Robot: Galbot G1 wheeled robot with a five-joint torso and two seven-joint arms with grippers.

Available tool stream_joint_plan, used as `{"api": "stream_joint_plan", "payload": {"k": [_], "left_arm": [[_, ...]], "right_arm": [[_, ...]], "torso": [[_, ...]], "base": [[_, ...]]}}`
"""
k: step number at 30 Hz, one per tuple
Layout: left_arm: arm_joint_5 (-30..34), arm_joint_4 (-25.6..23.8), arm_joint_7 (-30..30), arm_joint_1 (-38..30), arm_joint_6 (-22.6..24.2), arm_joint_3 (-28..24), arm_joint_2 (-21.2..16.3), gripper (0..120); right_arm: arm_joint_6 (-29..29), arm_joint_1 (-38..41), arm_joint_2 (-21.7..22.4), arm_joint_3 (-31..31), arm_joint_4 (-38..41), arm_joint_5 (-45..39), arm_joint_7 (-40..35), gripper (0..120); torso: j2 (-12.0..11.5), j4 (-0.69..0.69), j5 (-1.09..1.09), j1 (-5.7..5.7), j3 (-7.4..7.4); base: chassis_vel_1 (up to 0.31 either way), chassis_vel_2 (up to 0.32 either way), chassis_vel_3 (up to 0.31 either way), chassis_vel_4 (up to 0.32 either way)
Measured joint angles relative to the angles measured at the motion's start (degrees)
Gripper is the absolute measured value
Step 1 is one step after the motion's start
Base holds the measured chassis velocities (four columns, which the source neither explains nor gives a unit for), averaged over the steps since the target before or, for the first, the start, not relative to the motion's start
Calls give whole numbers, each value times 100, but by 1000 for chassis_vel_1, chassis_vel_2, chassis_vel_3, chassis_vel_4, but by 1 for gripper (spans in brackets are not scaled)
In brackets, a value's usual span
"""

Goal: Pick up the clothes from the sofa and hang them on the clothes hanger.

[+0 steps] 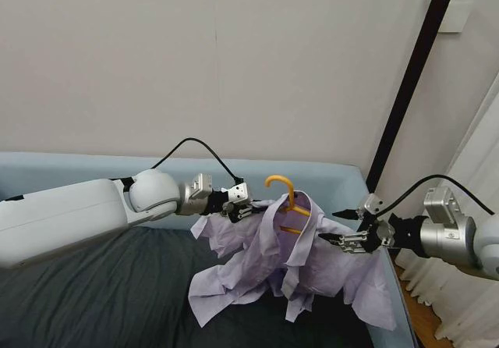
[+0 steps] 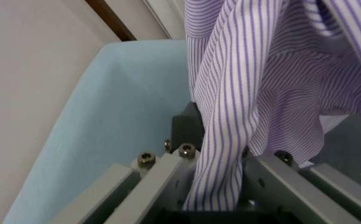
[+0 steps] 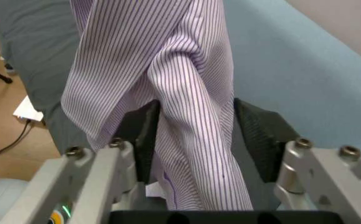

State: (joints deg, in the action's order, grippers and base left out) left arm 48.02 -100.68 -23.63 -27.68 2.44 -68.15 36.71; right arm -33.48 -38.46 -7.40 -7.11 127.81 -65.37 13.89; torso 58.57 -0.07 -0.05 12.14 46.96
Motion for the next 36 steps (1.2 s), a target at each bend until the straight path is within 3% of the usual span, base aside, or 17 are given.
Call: {"api": "stream_joint_plan", "payload": {"k": [10,18,21,24,26,28,32,36], "left_arm": [[-20,-118,9,28,-13,-30,-67,0],[-31,-127,89,14,-42,-22,-84,2],[-95,-176,190,92,-47,33,-147,18],[-163,-208,261,151,-26,87,-195,22],[-320,-268,530,418,171,399,-359,35],[-331,-264,566,469,197,460,-393,38],[-469,-257,653,910,260,1033,-761,58],[-533,-343,653,1174,260,1369,-971,66]], "right_arm": [[25,-55,33,18,92,17,155,9],[58,-77,18,14,113,26,161,8],[65,-112,-16,5,111,75,121,8],[68,-122,-45,-10,109,108,109,8],[121,-150,-146,-76,66,206,153,8],[130,-156,-164,-84,56,215,151,8],[145,-177,-385,-118,-25,301,47,7],[138,-216,-533,-118,-84,435,7,7]], "torso": [[0,0,-1,0,0],[0,0,0,0,0],[0,-1,0,0,0],[0,-1,-1,0,0],[0,0,1,0,0],[0,-1,0,0,0],[0,0,-1,0,0],[0,1,-1,0,0]], "base": [[0,0,0,0],[0,0,0,0],[0,0,0,0],[0,0,0,0],[0,0,0,0],[0,0,0,0],[0,0,0,0],[0,0,0,0]]}}
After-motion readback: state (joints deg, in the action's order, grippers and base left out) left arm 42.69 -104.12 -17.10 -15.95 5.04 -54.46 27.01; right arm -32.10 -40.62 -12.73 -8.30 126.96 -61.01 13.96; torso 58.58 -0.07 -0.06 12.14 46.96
